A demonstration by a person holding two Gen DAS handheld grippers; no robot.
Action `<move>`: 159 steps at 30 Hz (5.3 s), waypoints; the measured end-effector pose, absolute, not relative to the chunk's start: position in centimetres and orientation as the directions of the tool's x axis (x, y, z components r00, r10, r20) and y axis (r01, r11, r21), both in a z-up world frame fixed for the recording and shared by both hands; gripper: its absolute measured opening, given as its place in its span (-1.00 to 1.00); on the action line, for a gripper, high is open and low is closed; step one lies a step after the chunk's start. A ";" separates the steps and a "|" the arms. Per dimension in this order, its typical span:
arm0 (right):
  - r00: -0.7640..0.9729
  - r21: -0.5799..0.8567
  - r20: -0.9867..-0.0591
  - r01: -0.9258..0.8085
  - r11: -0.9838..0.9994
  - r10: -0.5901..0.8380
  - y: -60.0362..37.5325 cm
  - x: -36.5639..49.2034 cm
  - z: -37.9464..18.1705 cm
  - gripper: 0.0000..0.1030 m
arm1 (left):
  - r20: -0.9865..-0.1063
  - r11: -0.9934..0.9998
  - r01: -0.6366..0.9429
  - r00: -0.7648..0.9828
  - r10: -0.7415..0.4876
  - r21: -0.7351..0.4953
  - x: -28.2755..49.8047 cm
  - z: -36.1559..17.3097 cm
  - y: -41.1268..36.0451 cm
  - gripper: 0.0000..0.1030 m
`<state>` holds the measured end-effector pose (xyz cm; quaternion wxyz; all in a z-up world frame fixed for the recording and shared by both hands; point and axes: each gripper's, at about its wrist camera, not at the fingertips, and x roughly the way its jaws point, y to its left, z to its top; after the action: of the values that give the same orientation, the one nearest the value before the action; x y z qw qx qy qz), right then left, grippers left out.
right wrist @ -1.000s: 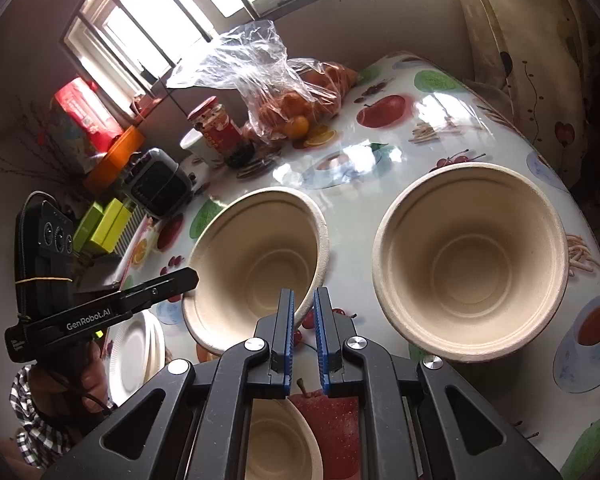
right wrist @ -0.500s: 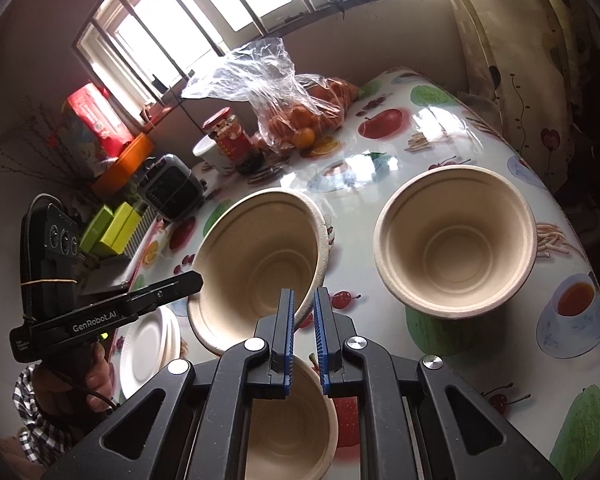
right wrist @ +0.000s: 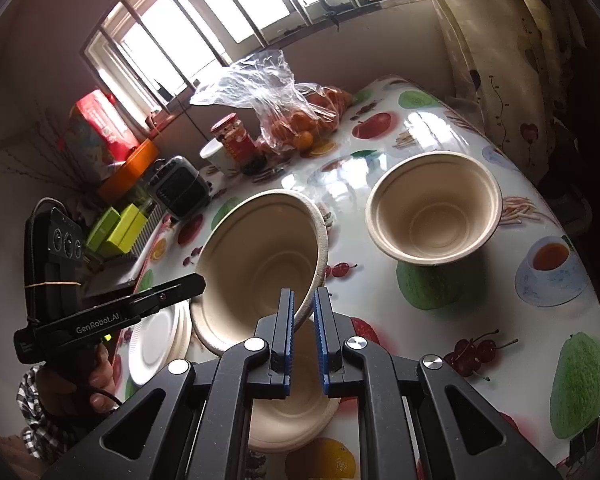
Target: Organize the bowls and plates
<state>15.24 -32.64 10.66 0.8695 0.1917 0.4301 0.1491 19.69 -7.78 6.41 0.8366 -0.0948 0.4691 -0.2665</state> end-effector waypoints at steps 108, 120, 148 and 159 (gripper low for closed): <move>0.649 0.418 -0.720 0.124 0.900 0.245 -42.8 16.1 8.5 -0.63 | -0.768 0.814 0.447 0.346 -0.539 -0.371 26.0 7.7 -18.4 -0.37; 0.636 0.428 -0.733 0.154 0.891 0.242 -45.5 19.1 7.2 -0.63 | -0.813 0.830 0.438 0.301 -0.498 -0.346 29.1 5.6 -21.4 -0.37; 0.594 0.469 -0.746 0.149 0.870 0.300 -45.5 22.5 4.4 -0.52 | -0.844 0.827 0.435 0.229 -0.484 -0.356 31.8 2.6 -23.6 -0.65; 0.592 0.478 -0.743 0.142 0.867 0.312 -45.3 22.8 4.3 -0.52 | -0.845 0.829 0.446 0.242 -0.476 -0.339 31.7 2.8 -24.0 -0.69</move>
<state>22.80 -45.26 4.29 0.8556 0.2532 0.4488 0.0497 31.70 -24.04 2.85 0.7879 -0.0139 0.5417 -0.2925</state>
